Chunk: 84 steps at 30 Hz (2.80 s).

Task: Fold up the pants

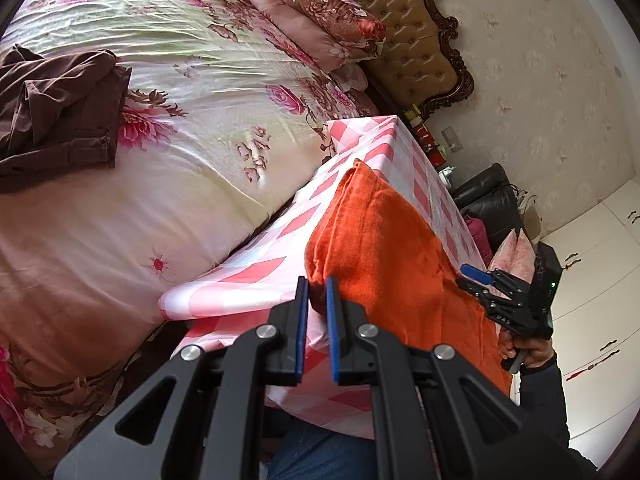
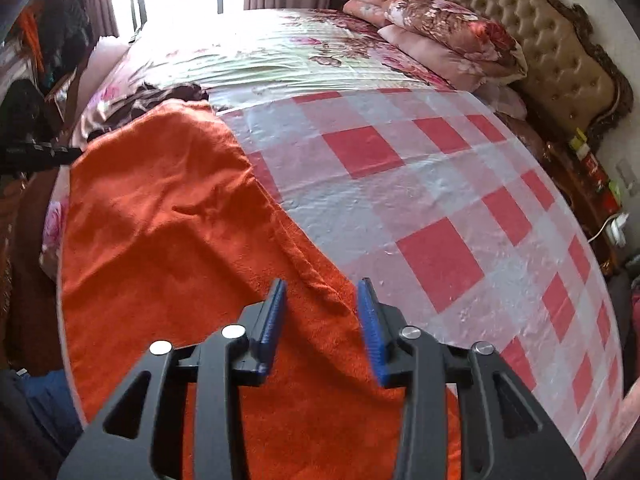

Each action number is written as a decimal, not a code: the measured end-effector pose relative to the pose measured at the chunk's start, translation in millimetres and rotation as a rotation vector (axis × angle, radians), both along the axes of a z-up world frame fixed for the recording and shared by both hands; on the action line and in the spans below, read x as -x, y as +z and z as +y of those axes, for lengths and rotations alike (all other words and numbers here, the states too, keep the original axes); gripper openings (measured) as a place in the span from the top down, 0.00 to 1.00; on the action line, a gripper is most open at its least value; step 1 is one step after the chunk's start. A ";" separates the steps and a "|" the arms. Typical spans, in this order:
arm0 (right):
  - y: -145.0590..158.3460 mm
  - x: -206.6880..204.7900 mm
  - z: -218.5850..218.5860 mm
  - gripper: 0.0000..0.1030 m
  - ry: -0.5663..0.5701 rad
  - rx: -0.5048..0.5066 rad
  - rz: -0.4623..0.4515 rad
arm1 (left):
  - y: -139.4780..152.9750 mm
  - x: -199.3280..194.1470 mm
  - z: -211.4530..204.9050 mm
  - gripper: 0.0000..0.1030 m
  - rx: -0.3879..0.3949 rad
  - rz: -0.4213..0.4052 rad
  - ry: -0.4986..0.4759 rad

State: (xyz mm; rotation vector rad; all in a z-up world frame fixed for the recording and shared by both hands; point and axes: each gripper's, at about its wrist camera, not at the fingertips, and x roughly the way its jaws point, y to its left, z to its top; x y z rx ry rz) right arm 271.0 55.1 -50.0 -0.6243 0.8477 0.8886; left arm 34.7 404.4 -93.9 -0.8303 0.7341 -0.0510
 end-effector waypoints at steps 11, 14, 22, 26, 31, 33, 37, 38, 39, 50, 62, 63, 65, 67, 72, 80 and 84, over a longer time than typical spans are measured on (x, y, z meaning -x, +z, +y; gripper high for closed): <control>10.0 -10.8 -0.4 0.98 -0.045 -0.047 -0.023 | 1.8 -4.1 6.4 0.91 0.012 0.000 0.008; 2.3 -15.9 -0.3 0.98 -0.057 -0.036 -0.007 | 4.7 -5.6 4.0 0.91 -0.008 0.000 0.008; 26.6 -12.3 -43.3 0.84 -0.296 -0.156 -0.103 | 6.5 6.0 15.9 0.73 -0.075 0.045 0.160; 51.4 46.3 -106.2 0.55 -0.517 -0.251 -0.233 | 54.3 6.7 -27.9 0.66 -0.360 -0.095 0.140; 35.7 144.5 -219.0 0.25 -0.861 -0.181 -0.440 | 78.6 -31.1 -126.0 0.30 -0.655 -0.237 -0.106; 25.6 165.6 -274.9 0.25 -1.010 -0.204 -0.384 | 71.6 -60.4 -159.3 0.29 -0.765 -0.204 -0.195; 7.5 197.9 -354.0 0.25 -1.179 -0.161 -0.356 | 45.6 -119.2 -185.0 0.30 -0.857 -0.023 -0.303; 2.0 204.7 -372.4 0.25 -1.201 -0.173 -0.340 | 40.6 -130.1 -180.5 0.29 -0.842 0.028 -0.301; -2.4 208.0 -382.0 0.25 -1.217 -0.180 -0.333 | 38.6 -136.8 -174.6 0.29 -0.831 0.053 -0.279; -40.3 215.8 -415.0 0.22 -1.265 -0.150 -0.301 | 62.6 -78.5 -253.5 0.18 -0.851 -0.142 -0.183; 24.7 123.4 -441.7 0.20 -1.217 -0.200 -0.241 | 18.3 -81.5 -390.5 0.59 -0.684 -0.083 -0.437; 18.7 103.5 -443.1 0.21 -1.204 -0.163 -0.196 | 14.2 -81.5 -393.6 0.59 -0.698 -0.062 -0.442; 4.8 78.3 -451.3 0.25 -1.230 -0.093 -0.155 | 10.3 -78.1 -393.0 0.60 -0.732 -0.053 -0.438; -15.9 62.7 -464.8 0.32 -1.300 0.039 -0.126 | 10.0 -78.4 -392.6 0.60 -0.744 -0.046 -0.436; -15.5 88.4 -471.3 0.28 -1.341 -0.002 -0.216 | 14.6 -72.5 -391.0 0.60 -0.752 -0.057 -0.430; 10.2 197.9 -407.4 0.27 -1.353 -0.182 -0.343 | 23.3 -51.7 -413.5 0.60 -0.757 -0.125 -0.420; 4.3 208.3 -395.2 0.27 -1.368 -0.176 -0.326 | 19.5 -44.1 -418.0 0.60 -0.786 -0.131 -0.407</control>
